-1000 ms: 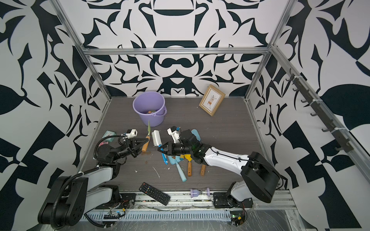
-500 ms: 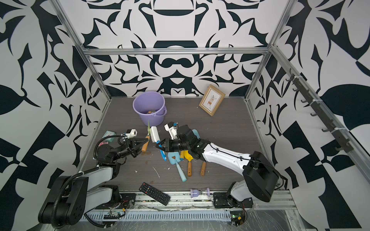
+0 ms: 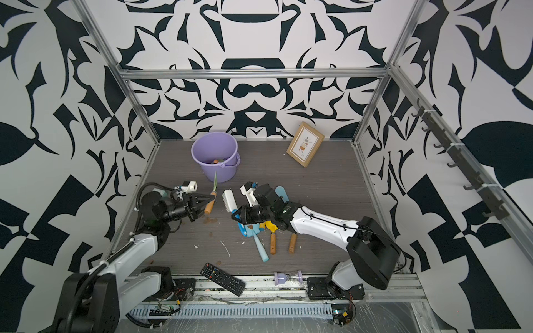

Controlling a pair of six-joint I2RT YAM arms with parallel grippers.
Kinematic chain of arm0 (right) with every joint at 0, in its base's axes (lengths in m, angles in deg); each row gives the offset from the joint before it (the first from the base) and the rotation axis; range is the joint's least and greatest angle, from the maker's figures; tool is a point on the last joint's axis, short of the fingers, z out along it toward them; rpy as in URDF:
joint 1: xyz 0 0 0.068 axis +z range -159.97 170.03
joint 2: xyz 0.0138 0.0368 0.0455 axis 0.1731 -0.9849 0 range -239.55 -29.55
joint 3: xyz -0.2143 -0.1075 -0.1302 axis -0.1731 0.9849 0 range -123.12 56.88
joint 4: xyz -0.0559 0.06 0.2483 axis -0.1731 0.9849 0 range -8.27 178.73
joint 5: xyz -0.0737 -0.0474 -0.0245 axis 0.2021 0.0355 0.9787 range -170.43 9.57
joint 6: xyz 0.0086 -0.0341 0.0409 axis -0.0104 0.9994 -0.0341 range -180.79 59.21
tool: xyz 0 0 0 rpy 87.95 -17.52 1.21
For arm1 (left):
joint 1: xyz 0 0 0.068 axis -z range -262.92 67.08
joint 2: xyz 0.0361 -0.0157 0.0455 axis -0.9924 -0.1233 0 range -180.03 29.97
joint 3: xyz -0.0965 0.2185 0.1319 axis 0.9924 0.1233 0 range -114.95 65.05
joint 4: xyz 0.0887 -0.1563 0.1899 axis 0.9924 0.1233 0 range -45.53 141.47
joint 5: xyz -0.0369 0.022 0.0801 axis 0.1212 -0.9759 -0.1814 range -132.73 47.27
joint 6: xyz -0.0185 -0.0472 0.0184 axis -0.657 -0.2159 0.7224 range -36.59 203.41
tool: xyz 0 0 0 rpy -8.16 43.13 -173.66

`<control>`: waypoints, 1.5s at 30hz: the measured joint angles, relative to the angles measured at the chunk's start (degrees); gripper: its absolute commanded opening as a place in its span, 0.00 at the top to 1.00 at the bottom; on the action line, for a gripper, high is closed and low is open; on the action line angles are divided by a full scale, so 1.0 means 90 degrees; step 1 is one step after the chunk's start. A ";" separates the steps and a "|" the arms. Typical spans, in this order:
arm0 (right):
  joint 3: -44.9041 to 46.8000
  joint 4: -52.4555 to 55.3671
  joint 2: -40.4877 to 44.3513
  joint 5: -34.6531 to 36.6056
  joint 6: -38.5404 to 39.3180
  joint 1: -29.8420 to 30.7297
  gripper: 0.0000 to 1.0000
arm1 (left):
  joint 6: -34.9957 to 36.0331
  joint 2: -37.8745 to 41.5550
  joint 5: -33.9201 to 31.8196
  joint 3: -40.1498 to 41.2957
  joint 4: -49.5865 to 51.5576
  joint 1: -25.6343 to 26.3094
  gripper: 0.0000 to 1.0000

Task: Brush the soil off the hand trowel and place it into the bucket
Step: Brush off the soil from the hand trowel, then place the hand trowel in the bucket.

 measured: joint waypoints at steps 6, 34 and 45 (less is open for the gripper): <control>0.0148 0.0491 0.0743 0.0206 0.0299 -0.0410 1.00 | 0.3570 -0.0039 -0.1411 -0.3538 0.4957 -0.0129 1.00; 0.0250 0.0908 0.1151 0.0143 0.0719 -0.0920 1.00 | 0.7349 -0.6237 -0.6059 -1.0054 1.0290 0.1304 1.00; 0.0369 0.0933 0.1360 0.0165 0.0719 -0.0920 1.00 | 0.7686 -0.6443 -0.6501 -1.0766 1.0805 0.1229 0.58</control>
